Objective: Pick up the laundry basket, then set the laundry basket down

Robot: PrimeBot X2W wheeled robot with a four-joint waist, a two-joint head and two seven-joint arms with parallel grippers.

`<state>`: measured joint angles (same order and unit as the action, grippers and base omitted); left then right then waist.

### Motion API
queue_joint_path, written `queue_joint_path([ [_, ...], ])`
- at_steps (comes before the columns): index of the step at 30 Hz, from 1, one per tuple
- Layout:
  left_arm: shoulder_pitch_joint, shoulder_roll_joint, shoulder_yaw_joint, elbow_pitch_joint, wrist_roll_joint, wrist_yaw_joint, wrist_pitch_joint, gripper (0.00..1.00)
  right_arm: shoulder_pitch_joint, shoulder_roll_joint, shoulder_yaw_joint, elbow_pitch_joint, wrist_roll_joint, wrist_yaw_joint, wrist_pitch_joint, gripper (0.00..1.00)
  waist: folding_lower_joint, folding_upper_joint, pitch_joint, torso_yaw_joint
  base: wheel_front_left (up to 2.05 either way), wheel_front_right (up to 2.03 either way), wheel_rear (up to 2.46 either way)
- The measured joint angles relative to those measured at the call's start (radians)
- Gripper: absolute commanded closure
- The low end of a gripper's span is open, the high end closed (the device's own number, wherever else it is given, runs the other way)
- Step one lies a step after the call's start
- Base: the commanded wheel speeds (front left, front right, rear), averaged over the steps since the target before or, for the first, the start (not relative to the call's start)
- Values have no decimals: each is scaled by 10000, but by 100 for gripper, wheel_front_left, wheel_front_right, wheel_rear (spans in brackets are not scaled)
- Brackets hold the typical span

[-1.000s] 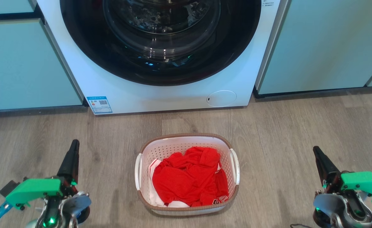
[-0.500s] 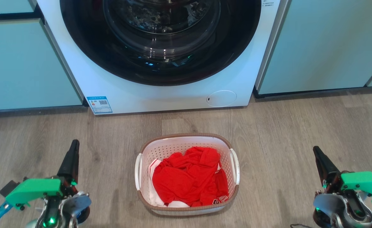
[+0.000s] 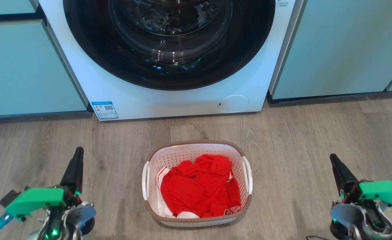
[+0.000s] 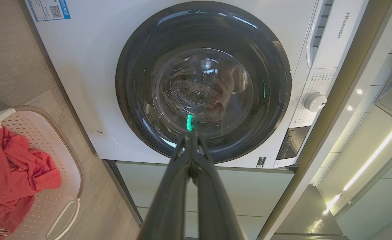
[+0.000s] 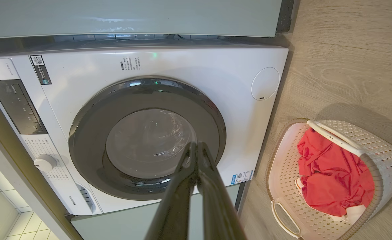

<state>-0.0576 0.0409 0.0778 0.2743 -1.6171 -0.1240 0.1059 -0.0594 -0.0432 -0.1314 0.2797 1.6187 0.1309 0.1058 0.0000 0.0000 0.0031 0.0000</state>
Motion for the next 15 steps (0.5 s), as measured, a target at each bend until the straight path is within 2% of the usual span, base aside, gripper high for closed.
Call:
queue_joint_path([
  [15,-1,0,0,0,0,2,0,100,0,0,0,0,0,0,0,100,0,0,0,0,0,0,0],
])
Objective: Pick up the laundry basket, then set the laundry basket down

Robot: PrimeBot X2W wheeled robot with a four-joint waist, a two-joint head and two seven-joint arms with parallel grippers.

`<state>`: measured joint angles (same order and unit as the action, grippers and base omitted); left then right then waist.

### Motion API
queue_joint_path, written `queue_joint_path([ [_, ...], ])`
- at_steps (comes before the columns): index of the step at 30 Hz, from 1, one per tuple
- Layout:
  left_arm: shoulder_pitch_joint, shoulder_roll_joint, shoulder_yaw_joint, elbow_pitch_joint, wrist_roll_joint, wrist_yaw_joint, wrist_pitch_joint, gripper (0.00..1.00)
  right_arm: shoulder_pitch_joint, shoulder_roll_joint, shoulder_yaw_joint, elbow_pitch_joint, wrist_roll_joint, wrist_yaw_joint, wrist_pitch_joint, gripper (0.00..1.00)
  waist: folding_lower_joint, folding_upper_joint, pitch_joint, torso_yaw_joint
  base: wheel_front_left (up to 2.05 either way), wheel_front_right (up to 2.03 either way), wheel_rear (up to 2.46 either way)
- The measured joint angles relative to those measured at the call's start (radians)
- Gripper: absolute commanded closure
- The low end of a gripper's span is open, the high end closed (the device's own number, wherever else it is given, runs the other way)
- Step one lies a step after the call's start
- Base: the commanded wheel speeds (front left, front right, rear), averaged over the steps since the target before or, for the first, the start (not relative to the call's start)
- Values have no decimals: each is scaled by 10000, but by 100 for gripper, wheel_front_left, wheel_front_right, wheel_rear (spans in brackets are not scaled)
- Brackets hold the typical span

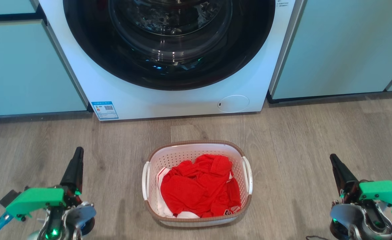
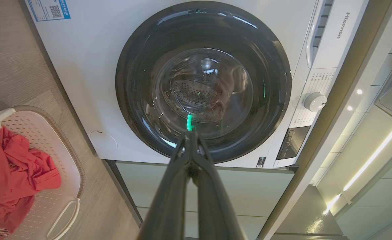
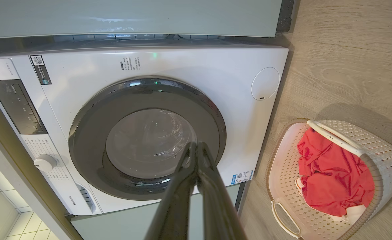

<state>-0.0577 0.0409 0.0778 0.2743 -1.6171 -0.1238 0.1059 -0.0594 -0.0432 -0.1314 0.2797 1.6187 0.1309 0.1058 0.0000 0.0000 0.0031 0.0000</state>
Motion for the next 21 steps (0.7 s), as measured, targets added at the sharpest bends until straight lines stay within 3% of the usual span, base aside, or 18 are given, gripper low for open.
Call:
queue_joint_path([
  [21,-2,0,0,0,0,0,0,100,0,0,0,0,0,0,0,100,0,0,0,0,0,0,0],
])
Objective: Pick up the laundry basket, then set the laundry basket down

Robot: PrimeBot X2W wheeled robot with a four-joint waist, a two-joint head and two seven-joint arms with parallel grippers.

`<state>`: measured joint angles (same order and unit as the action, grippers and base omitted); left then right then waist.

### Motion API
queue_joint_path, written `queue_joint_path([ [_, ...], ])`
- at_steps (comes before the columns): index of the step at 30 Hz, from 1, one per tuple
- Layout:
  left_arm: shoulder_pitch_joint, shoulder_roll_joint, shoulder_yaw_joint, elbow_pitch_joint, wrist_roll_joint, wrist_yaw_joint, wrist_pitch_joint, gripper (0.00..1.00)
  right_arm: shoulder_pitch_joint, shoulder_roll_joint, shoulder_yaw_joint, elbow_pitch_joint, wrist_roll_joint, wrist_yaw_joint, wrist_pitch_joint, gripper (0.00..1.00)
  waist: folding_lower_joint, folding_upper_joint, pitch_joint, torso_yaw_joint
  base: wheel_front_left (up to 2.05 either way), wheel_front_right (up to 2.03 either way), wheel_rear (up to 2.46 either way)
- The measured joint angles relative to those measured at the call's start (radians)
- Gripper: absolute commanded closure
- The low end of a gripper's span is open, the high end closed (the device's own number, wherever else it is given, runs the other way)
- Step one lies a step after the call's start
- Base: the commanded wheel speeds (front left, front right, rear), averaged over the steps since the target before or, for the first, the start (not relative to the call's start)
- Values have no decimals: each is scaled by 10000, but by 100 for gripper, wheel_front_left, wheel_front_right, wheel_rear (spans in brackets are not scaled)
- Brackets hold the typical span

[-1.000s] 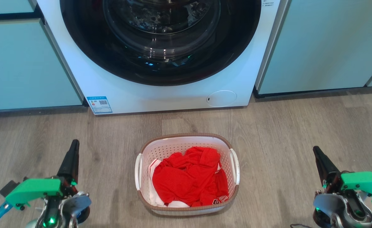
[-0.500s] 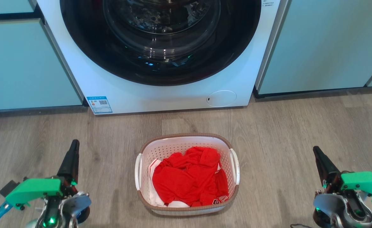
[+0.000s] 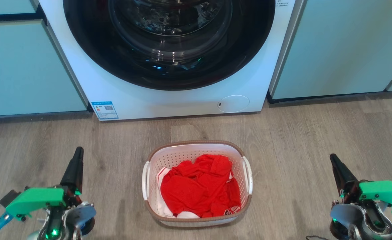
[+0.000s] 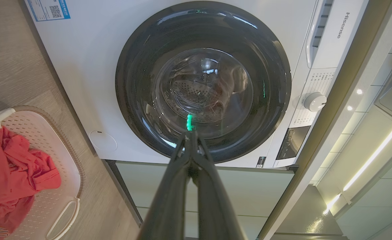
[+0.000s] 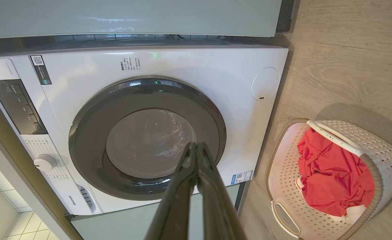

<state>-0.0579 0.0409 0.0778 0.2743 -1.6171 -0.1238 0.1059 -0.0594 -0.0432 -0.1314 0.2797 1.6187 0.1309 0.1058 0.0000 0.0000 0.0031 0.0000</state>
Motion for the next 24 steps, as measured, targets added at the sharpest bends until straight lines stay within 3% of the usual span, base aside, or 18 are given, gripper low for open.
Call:
queue_joint_path([
  [24,-4,0,0,0,0,0,0,100,0,0,0,0,0,0,0,100,0,0,0,0,0,0,0],
])
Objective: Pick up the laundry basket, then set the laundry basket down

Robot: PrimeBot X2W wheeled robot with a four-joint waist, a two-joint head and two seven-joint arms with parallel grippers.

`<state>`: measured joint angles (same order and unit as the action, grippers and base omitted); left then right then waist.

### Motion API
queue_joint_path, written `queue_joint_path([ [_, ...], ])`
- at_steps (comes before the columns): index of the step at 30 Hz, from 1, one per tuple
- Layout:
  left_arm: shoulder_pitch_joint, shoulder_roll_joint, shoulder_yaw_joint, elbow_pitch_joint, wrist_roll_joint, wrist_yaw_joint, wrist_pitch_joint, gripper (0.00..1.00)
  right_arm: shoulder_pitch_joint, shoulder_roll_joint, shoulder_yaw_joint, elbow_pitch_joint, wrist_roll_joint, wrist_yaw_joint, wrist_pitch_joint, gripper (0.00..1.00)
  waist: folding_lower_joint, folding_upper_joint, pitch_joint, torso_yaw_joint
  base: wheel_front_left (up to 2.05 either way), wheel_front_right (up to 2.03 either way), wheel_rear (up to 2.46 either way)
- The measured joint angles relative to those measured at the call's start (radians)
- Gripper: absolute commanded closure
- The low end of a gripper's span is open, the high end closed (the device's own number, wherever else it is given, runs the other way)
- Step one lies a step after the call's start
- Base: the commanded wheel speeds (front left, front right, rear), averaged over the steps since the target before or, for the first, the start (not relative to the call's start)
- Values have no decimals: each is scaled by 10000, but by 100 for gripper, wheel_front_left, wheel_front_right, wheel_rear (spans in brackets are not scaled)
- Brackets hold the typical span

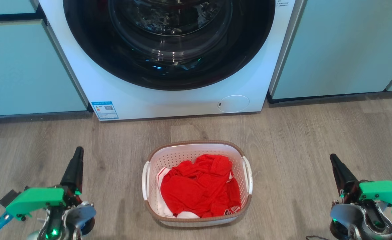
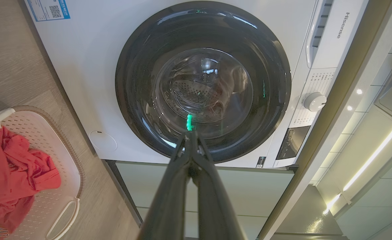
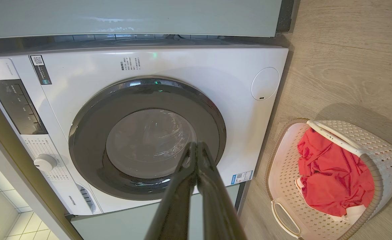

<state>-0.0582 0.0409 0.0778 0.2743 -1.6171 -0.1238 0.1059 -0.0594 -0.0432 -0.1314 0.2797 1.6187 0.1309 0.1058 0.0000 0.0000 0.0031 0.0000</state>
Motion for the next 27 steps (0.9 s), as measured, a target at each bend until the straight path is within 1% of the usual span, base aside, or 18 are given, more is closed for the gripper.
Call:
queue_joint_path([
  [27,-2,0,0,0,0,-2,0,100,0,0,0,0,0,0,0,100,0,0,0,0,0,0,0],
])
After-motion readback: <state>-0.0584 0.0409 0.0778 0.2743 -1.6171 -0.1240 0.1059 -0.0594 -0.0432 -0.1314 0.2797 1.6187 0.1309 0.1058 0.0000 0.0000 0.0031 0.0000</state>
